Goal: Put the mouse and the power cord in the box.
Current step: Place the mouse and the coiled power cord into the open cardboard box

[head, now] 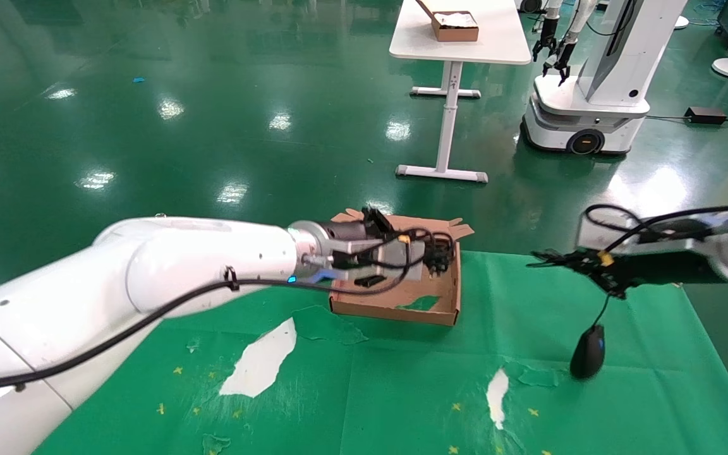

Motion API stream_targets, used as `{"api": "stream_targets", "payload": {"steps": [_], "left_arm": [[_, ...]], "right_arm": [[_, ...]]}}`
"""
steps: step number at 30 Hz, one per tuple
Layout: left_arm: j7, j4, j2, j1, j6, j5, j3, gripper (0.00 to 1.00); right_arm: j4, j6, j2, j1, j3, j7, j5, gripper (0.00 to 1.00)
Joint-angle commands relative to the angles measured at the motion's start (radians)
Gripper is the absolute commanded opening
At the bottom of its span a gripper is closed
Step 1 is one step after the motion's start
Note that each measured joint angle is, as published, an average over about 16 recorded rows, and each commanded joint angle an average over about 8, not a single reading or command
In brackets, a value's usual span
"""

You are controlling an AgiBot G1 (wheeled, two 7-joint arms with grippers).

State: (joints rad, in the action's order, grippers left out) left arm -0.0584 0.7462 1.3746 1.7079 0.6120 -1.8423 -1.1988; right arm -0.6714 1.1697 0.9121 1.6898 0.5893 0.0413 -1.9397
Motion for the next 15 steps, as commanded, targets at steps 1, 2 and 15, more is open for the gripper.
{"api": "stream_targets", "payload": {"steps": [1,2,15], "left_arm": [[0.004,-0.002,-0.001,-0.001,-0.027,0.017,-0.044,0.72],[0.001,-0.003,-0.001,0.001,-0.033,0.021,-0.058,0.85],[-0.045,-0.006,-0.001,0.034,-0.087,0.091,-0.179,1.00]], "right_arm": [[0.016,0.000,-0.008,0.015,-0.003,0.006,-0.002,0.00],[0.019,0.002,-0.010,0.019,-0.003,0.010,-0.001,0.00],[0.026,0.014,-0.008,0.032,-0.018,0.042,0.032,0.00]]}}
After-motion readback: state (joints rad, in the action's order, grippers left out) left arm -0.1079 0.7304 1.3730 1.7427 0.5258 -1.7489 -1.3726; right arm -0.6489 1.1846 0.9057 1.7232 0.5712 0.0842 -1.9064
